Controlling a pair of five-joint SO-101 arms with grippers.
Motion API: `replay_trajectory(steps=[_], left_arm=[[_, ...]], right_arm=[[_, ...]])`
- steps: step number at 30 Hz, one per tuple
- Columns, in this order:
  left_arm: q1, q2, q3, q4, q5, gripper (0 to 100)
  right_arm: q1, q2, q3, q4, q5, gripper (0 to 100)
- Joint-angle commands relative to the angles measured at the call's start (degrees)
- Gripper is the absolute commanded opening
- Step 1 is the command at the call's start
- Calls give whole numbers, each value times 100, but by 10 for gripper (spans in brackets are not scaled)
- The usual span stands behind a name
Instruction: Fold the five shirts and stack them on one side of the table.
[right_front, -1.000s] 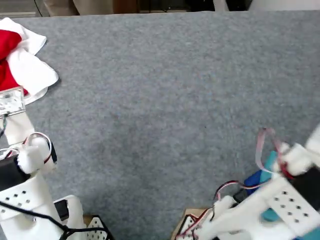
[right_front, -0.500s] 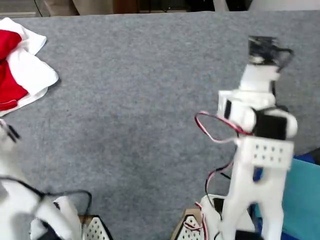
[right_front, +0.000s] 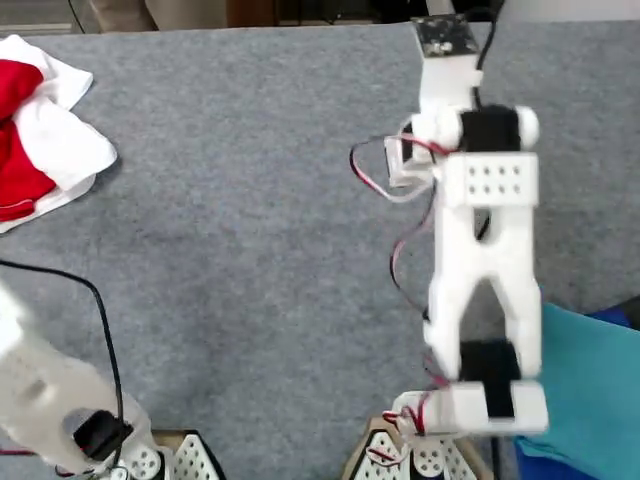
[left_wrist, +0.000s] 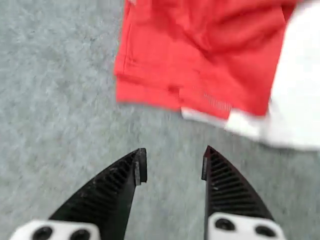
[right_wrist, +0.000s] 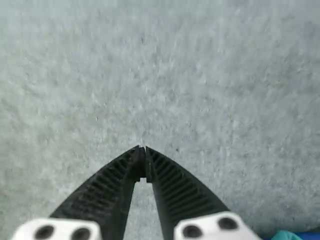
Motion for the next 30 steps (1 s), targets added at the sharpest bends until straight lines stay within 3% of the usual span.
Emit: replay_trajectory(steps=[1, 8, 17, 23, 30], left_arm=[[-18, 1147, -2145, -325, 281, 229], [343, 3231, -4281, -1055, 290, 245], [519, 5033, -4527, -3112, 255, 124], [545, 5279, -4545, -3209, 255, 16], [598, 5218, -5011, -2752, 299, 19]], right_arm=[[-66, 673, -901, 369, -70, 7], [-66, 1525, -1613, 527, -70, 7], [-66, 1921, -1701, 484, -70, 7], [-31, 1938, -1657, 501, -70, 7], [-31, 1938, -1648, 510, -70, 7]])
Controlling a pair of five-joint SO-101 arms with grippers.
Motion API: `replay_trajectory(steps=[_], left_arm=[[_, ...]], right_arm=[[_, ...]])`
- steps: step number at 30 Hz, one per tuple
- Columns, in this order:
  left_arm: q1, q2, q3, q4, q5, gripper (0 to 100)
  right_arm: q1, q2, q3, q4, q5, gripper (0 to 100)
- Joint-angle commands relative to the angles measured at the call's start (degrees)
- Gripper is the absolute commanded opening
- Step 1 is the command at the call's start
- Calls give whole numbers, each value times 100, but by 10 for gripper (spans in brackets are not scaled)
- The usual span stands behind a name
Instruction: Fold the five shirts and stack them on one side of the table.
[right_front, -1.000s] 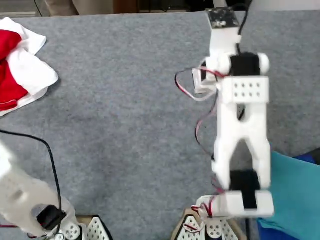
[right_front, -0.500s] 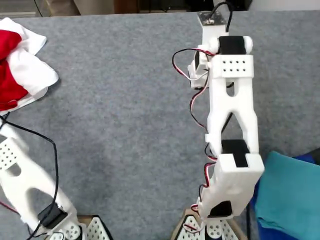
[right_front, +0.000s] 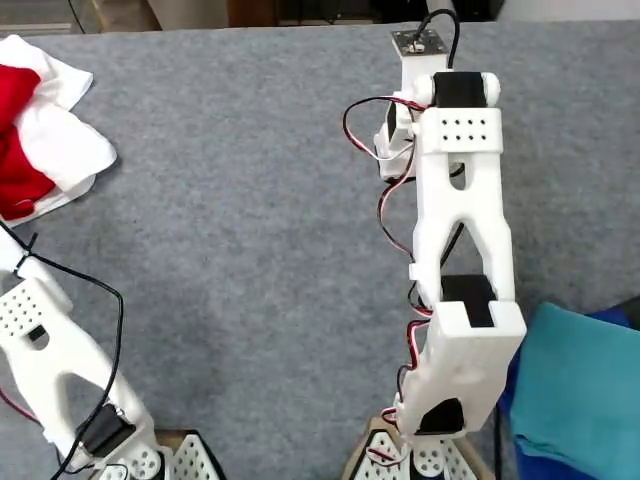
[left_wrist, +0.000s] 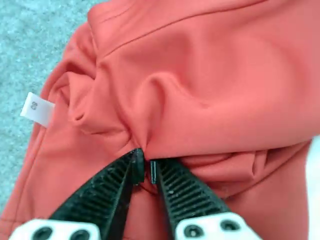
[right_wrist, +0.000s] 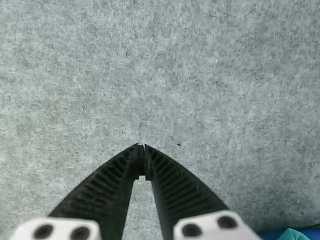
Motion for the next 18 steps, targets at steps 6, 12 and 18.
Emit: replay_trajectory(steps=[6, 12, 18], left_arm=[[246, -1780, -492, 1670, 501, 19], [747, -3275, -484, 3314, 905, 19], [1354, -4470, -466, 4352, 914, 19]], right_arm=[[-40, -22, -242, 35, -70, 7], [-31, -48, 277, 35, -79, 7], [136, -277, 497, 193, -229, 7]])
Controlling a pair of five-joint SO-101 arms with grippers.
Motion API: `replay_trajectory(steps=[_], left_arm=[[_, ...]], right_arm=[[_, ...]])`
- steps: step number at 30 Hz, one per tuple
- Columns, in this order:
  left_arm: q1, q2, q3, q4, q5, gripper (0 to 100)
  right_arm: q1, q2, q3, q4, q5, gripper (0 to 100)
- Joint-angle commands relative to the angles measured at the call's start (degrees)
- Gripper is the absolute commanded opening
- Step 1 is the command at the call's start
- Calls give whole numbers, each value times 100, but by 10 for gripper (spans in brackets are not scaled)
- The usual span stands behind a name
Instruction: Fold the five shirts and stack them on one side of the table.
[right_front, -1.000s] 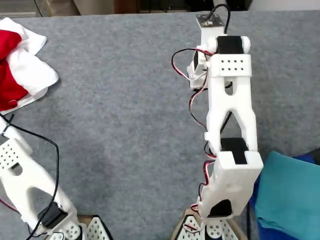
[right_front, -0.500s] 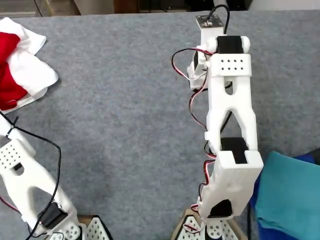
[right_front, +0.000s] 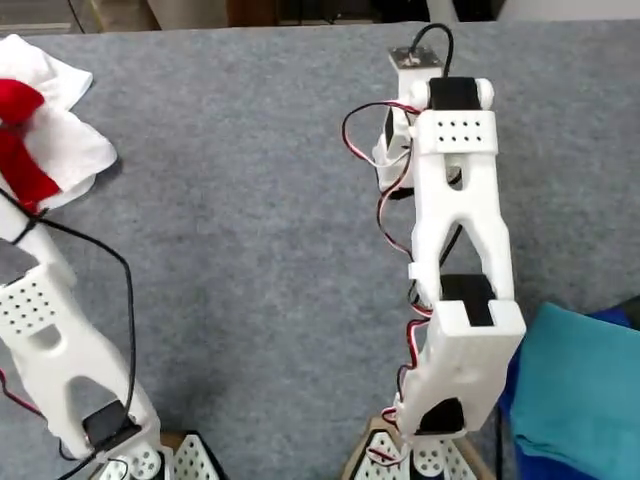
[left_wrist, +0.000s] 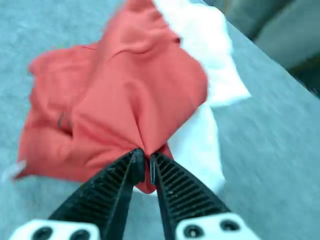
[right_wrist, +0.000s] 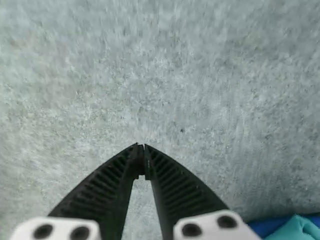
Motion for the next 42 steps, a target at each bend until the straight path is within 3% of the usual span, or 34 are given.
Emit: replay_trajectory(steps=[1, 6, 15, 21, 28, 38, 42], left_arm=[[334, -1121, -299, 220, 53, 19], [1116, -2431, -26, 220, 26, 19], [3657, -3503, 3657, 220, 53, 19], [5116, -3626, 4818, 211, 44, 19], [5776, -4031, 4993, 211, 404, 19], [7543, -4866, 5793, 211, 352, 20], [7042, -5103, 5837, 211, 9, 20]], right_arm=[[207, -400, 40, 97, -281, 7], [470, -919, 75, 70, -308, 7], [1095, -1376, 84, 79, -308, 7], [1657, -1552, 92, 88, -308, 7], [2404, -1719, 303, 105, 527, 7], [3169, -2053, 1376, 97, 1705, 7], [3160, -2246, 1719, 97, 2470, 7]])
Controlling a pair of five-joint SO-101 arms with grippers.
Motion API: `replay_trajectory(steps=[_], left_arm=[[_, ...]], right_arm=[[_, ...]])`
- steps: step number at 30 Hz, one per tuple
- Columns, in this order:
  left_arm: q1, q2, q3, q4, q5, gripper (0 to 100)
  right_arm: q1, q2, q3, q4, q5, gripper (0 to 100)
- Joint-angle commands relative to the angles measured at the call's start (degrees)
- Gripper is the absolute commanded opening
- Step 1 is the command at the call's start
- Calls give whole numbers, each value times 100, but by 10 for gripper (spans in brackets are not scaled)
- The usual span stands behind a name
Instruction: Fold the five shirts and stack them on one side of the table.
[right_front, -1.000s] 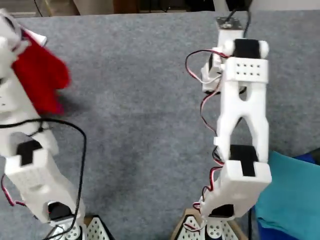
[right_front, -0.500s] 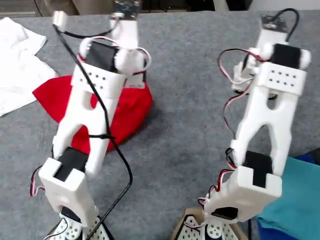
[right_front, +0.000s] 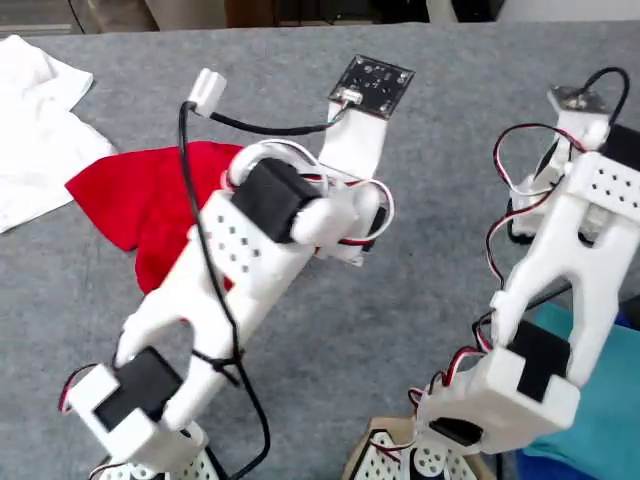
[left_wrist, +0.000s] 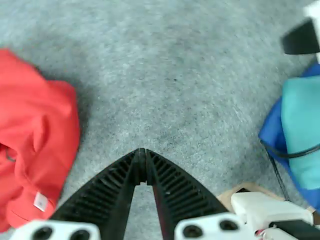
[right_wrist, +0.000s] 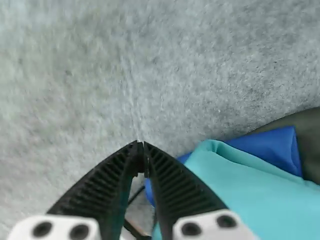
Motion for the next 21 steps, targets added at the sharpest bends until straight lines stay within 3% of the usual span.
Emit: replay_trajectory(steps=[1, 11, 14, 17, 21], left_arm=[[-730, -426, 0, 62, -132, 20], [-5477, -637, 1354, 44, 475, 22], [-6312, -347, 1925, -457, 475, 27], [-7024, 13, 2286, -844, 484, 94], [-7745, 523, 2453, -1152, 484, 146]], right_arm=[[84, -567, 207, 97, 633, 7], [-426, -1077, 470, 105, 976, 8], [-646, -1279, 453, 105, 967, 8], [-1059, -1446, 418, 97, 967, 8], [-2202, -1499, 303, 0, 958, 8]])
